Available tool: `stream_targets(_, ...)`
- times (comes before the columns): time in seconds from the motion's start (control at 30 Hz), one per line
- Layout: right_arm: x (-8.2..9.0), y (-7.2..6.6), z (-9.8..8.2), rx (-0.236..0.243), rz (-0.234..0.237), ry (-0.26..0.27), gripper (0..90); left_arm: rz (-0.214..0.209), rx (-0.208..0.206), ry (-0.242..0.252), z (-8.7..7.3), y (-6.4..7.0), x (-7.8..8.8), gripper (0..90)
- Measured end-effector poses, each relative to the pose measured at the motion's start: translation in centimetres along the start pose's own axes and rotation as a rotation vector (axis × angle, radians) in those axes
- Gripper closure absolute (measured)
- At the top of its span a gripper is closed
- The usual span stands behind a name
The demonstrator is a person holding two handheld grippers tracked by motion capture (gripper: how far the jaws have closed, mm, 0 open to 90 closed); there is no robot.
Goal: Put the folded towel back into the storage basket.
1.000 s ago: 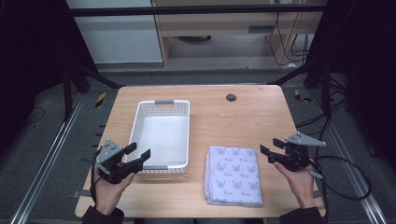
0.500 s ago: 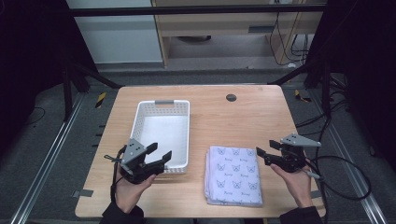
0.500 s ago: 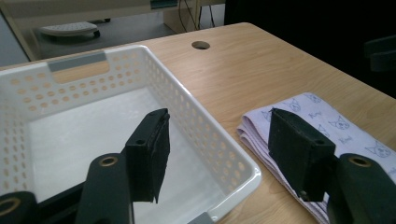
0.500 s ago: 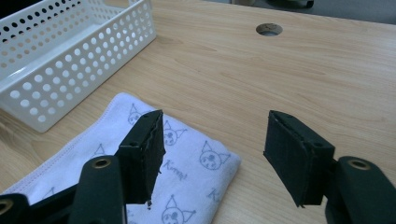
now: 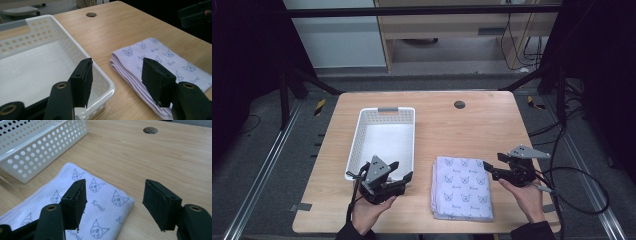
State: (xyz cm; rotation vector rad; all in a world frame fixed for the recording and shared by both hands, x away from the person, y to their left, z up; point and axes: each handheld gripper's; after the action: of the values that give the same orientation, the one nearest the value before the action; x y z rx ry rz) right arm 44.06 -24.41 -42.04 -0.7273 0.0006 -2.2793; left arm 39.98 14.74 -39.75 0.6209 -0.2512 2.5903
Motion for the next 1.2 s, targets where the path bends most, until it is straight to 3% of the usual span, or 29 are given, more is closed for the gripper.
stream_targets(0.23,-0.4,0.2,-0.5,-0.011,0.01,0.0,33.6,-0.02,-0.031,-0.036,-0.6,1.8,-0.7,43.9)
stream_targets(0.6,-0.5,0.5,-1.0,-0.013,-0.009,-0.004,32.9,-0.033,-0.052,-0.073,-1.7,3.6,-1.6,43.1)
stream_targets(0.73,-0.9,0.5,-1.2,-0.002,-0.021,-0.031,32.9,-0.041,-0.061,-0.098,-2.3,4.4,-2.0,43.3)
stream_targets(0.87,-1.3,0.9,-1.8,-0.026,-0.016,-0.039,33.3,-0.049,-0.066,-0.124,-2.9,5.2,-2.5,43.7)
stream_targets(1.2,-1.9,1.1,-2.2,-0.026,-0.021,-0.056,33.9,-0.063,-0.075,-0.137,-3.7,6.5,-3.1,43.8)
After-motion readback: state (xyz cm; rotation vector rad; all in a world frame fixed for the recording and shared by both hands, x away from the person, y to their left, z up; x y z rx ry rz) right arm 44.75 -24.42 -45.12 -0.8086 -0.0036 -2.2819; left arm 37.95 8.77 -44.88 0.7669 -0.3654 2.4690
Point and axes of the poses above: each handheld gripper's, and its own axes: x roughly backward along the jaws, z roughly out of its top, y roughly to its right, and after that the axes turned 13 degrees about z, right-handed
